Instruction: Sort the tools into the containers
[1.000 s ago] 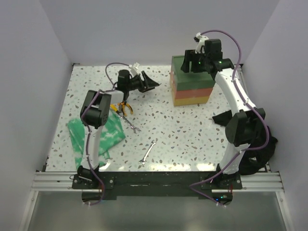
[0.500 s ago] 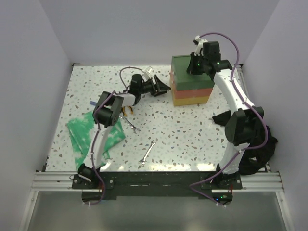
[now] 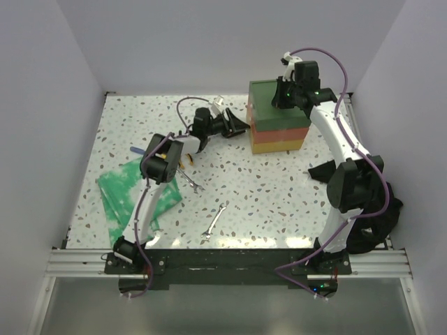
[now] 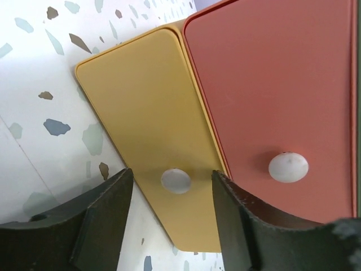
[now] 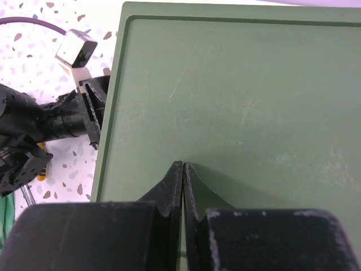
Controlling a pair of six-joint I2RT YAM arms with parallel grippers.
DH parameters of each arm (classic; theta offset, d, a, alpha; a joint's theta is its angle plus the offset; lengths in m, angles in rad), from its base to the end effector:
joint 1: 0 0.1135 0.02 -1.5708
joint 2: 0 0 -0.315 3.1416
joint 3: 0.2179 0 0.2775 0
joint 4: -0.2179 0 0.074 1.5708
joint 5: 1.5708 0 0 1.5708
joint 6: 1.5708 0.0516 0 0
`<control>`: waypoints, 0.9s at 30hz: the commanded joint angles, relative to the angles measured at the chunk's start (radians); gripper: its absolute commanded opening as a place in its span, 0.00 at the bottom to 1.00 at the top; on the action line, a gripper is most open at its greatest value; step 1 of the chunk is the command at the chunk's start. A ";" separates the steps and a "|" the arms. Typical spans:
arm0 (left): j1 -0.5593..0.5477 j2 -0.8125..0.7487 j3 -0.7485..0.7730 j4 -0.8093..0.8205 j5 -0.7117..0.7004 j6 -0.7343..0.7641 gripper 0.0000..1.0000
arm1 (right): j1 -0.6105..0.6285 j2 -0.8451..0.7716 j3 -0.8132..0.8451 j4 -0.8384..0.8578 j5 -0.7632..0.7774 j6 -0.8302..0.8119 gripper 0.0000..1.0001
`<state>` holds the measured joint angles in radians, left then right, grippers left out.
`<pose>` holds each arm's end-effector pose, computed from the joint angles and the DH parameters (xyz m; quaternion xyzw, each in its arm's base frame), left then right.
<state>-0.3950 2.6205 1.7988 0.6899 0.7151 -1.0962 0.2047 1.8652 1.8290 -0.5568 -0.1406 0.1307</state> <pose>0.5718 -0.2750 0.0979 -0.0254 0.7409 -0.6122 0.2750 0.4764 0.1063 0.3952 -0.0655 0.8788 0.1393 0.4516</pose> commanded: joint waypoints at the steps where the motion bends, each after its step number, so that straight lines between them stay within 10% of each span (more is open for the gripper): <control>1: -0.015 0.021 0.031 0.008 -0.016 0.013 0.58 | -0.002 0.006 -0.027 -0.104 0.067 -0.022 0.00; 27: -0.011 0.076 0.037 0.169 0.096 -0.034 0.38 | -0.004 0.031 -0.039 -0.112 0.093 -0.019 0.00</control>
<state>-0.4026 2.6690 1.8027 0.7944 0.7719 -1.1194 0.2047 1.8652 1.8282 -0.5552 -0.1081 0.1303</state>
